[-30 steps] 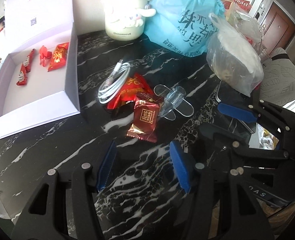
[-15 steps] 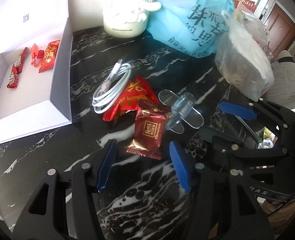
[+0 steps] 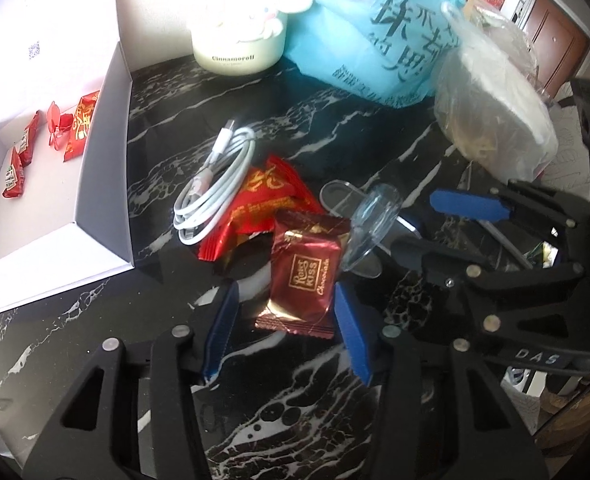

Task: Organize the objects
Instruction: 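Grasp the brown chocolate packet with the left tool while the right tool grasps the clear plastic piece, then carry the chocolate packet and clear plastic piece over to the white gift box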

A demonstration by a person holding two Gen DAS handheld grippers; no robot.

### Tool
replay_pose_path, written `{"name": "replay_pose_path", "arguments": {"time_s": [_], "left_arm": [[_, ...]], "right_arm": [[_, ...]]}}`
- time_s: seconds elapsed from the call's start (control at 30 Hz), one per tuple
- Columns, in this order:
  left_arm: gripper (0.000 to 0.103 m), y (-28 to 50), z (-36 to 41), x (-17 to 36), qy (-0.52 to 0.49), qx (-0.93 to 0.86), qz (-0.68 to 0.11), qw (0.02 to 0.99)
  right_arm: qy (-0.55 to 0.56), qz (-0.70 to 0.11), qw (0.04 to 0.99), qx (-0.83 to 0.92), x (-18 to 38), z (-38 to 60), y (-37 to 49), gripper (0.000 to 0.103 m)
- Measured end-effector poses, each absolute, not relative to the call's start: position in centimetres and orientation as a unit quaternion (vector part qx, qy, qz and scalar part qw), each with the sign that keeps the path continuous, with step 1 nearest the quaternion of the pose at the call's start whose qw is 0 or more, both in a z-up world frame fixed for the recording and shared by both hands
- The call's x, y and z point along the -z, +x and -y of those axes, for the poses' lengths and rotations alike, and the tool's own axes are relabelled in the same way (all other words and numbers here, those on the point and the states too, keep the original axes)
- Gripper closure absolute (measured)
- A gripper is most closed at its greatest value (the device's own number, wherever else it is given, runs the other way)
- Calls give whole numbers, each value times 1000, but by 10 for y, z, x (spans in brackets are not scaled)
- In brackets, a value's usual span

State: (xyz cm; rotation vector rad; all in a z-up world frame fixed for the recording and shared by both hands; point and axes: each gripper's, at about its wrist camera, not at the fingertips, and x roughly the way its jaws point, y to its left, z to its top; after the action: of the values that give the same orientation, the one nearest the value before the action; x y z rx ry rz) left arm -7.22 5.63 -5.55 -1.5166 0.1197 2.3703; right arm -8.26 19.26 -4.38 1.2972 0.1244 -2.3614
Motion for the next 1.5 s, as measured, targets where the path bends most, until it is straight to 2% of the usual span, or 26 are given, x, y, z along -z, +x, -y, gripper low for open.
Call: {"name": "replay_pose_path", "arguments": {"time_s": [0.2, 0.27, 0.47, 0.63, 0.9, 1.03, 1.17, 1.5], "left_arm": [[67, -73, -53, 55, -527, -833, -39, 163], [69, -72, -51, 55, -527, -833, -37, 163], [70, -66, -39, 56, -528, -834, -36, 157], [70, -60, -27, 54, -531, -834, -28, 146], [70, -50, -16, 51, -528, -839, -19, 130], [70, -44, -15, 51, -525, -843, -19, 117], [70, -35, -19, 50, -521, -846, -35, 110], [70, -7, -15, 50, -524, -844, -13, 111]], "right_arm": [[471, -39, 230, 851, 46, -185, -92, 46], [471, -39, 234, 850, 46, -183, -94, 42], [465, -49, 244, 850, 48, -173, -101, 34], [471, -56, 252, 844, 55, -163, -100, 34], [455, -90, 243, 852, 58, -154, -85, 34], [451, -94, 242, 854, 57, -154, -76, 43], [449, -98, 243, 854, 57, -154, -67, 43], [446, -106, 245, 854, 57, -153, -34, 43]]}}
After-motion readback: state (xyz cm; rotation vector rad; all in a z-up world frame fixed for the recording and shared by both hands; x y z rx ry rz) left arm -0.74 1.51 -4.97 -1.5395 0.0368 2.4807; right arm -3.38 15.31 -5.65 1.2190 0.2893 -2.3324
